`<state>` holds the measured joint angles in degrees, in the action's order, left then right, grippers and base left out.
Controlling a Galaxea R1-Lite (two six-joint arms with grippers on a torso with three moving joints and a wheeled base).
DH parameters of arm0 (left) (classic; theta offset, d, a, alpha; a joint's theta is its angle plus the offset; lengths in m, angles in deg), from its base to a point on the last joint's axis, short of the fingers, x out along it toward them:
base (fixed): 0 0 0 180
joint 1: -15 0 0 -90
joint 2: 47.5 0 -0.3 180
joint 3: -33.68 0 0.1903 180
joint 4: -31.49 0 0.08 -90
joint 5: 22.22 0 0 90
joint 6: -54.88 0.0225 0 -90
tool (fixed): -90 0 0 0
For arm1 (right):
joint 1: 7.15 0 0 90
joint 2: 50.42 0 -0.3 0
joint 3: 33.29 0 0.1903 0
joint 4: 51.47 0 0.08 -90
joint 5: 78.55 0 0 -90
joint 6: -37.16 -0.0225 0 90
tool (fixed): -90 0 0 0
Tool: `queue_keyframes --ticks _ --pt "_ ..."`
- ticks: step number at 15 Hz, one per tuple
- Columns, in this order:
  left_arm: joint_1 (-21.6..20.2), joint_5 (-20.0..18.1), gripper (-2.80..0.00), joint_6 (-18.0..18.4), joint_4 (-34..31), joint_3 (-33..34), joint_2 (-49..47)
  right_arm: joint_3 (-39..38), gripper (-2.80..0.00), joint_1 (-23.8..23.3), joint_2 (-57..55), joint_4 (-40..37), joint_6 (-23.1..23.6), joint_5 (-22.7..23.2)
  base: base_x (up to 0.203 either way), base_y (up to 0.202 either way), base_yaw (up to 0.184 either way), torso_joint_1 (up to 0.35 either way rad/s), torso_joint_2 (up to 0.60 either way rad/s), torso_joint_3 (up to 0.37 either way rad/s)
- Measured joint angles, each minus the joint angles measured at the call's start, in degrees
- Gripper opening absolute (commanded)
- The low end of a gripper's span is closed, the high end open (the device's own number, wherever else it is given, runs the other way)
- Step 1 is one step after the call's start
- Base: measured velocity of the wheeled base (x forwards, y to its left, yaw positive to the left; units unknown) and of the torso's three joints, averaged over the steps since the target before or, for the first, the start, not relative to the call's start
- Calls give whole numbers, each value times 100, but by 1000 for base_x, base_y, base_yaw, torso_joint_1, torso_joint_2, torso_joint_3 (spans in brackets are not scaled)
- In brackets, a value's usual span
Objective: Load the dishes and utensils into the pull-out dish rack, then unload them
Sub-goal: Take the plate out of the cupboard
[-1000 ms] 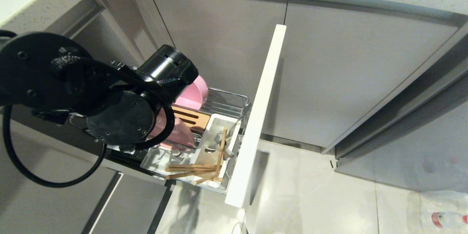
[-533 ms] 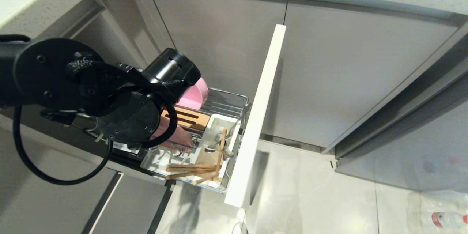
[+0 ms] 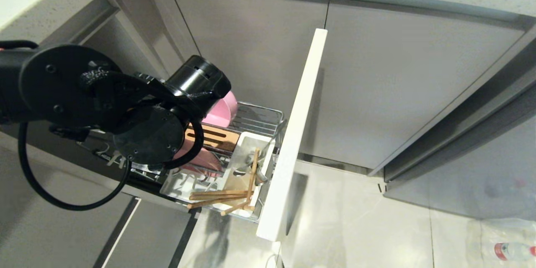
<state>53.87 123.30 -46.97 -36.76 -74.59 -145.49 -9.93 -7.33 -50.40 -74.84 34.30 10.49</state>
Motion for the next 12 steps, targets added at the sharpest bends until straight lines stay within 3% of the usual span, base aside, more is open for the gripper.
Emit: queue_keyframes --ticks 7,12 --pt "66 181 -280 576 -54 -330 264 0 -280 0 0 -2 0 0 0 0 0 0 0 0" --pt "400 520 -280 936 -51 -542 580 0 -280 0 0 -4 0 0 0 0 0 0 0 0"
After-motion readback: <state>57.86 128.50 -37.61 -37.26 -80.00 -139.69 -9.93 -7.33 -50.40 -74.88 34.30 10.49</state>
